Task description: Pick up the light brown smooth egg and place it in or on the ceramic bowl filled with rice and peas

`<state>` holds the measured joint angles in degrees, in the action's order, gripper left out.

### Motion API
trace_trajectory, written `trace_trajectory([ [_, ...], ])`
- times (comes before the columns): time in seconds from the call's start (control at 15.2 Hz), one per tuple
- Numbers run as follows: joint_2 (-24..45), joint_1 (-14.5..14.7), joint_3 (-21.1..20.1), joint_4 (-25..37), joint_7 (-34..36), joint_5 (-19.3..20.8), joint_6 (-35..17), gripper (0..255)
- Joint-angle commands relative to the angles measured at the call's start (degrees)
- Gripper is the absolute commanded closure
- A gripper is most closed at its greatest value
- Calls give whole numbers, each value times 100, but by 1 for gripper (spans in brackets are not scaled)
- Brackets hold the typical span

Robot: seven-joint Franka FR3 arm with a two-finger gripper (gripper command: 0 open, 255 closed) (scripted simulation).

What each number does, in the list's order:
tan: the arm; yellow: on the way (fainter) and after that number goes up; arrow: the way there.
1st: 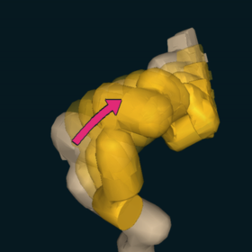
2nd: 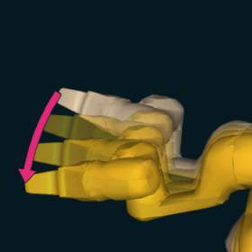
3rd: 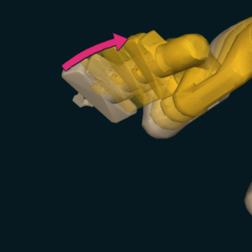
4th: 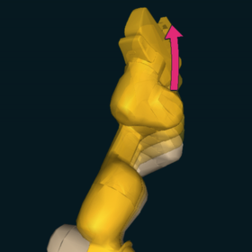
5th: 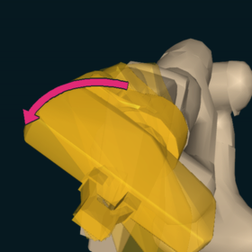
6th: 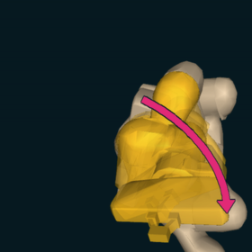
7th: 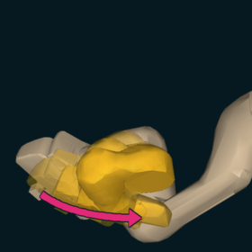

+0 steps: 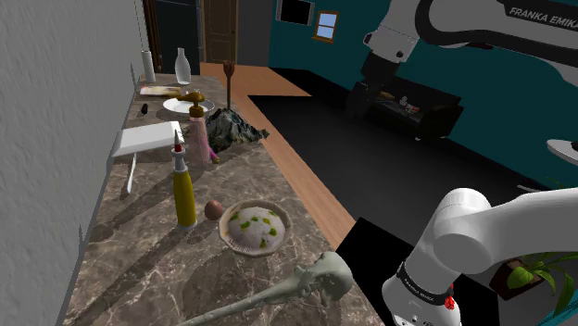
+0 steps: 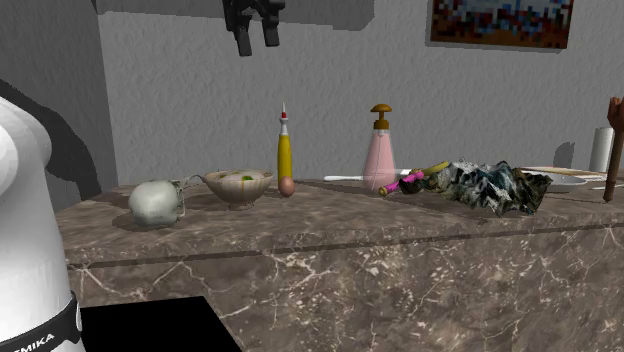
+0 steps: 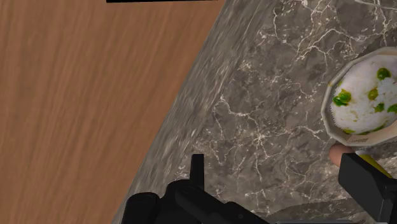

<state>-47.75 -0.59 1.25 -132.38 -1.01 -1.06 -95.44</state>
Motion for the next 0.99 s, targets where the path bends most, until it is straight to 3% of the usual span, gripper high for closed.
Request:
trace_trajectory([
  [0.0,0,0,0,0,0,0,0,0],
  [0.92,1952,453,-687,-319,511,-662,-2152,0],
])
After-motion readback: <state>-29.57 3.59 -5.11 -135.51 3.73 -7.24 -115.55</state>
